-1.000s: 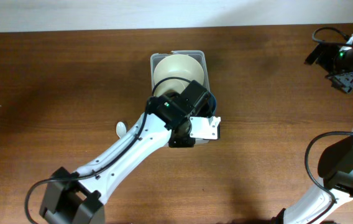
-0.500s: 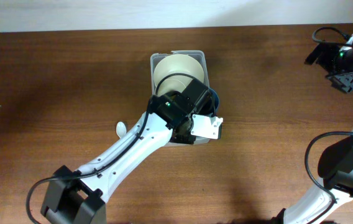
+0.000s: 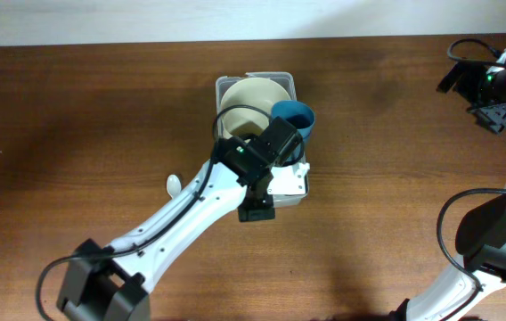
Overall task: Pack container
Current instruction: 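Carry the fork into the container and release it beside the cups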
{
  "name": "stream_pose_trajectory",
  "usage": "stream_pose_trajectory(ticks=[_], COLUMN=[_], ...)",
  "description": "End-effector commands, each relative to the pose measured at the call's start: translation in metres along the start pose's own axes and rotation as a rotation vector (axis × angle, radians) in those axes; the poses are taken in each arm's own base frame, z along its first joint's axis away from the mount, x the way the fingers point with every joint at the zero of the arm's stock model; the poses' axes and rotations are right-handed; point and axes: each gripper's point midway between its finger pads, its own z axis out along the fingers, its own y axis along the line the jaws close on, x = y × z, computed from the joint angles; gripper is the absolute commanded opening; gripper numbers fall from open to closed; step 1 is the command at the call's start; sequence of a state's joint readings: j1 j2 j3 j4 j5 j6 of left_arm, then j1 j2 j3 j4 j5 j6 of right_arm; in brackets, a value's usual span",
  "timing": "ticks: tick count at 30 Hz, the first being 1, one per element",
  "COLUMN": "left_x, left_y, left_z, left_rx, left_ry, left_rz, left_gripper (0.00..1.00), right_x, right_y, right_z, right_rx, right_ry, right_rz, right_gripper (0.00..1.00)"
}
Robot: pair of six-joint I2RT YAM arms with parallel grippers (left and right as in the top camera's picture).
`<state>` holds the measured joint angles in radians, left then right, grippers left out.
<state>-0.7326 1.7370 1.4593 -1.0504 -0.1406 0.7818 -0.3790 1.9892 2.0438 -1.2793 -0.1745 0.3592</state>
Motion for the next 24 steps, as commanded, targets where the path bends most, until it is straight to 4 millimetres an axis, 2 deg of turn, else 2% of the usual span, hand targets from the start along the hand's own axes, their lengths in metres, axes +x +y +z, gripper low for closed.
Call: stream_pose_trajectory(ticks=[1, 3, 6, 9, 10, 12, 13, 15, 19, 24], left_x=[0.019, 0.032, 0.064, 0.091, 0.092, 0.080, 0.078, 0.084, 0.110, 0.145], left_y=[0.006, 0.003, -0.004, -0.010, -0.016, -0.032, -0.034, -0.026, 0.000, 0.005], left_z=[-0.035, -0.048, -0.067, -0.079, -0.081, -0.085, -0.086, -0.084, -0.079, -0.064], left_rx=[-0.078, -0.075, -0.066, -0.052, -0.008, 0.140, 0.161, 0.127, -0.015, -0.137], left_ry=[0.004, 0.010, 0.049, 0.090, 0.080, 0.015, 0.002, 0.016, 0.058, 0.138], left_rz=[-0.282, -0.431, -0.694, -0.852, -0.889, -0.917, -0.914, -0.949, -1.354, -1.631], left_gripper=[1.00, 1.00, 1.00, 0.99, 1.00, 1.00, 0.99, 1.00, 1.00, 0.99], right_x=[-0.001, -0.001, -0.001, -0.001, -0.001, -0.001, -0.001, -0.001, -0.001, -0.001], right_y=[-0.002, -0.001, -0.001, -0.002, -0.002, -0.002, -0.001, -0.002, -0.001, -0.001], right_z=[-0.002, -0.002, -0.002, -0.002, -0.002, -0.002, -0.002, -0.002, -0.002, -0.002], right_rx=[0.008, 0.007, 0.007, 0.008, 0.008, 0.008, 0.007, 0.008, 0.007, 0.007], right_ry=[-0.007, -0.007, -0.007, -0.007, -0.007, -0.007, -0.007, -0.007, -0.007, -0.007], right_rz=[-0.003, -0.003, -0.003, -0.003, -0.003, -0.003, -0.003, -0.003, -0.003, -0.003], right_gripper=[0.99, 0.99, 0.99, 0.99, 0.99, 0.99, 0.99, 0.99, 0.99, 0.99])
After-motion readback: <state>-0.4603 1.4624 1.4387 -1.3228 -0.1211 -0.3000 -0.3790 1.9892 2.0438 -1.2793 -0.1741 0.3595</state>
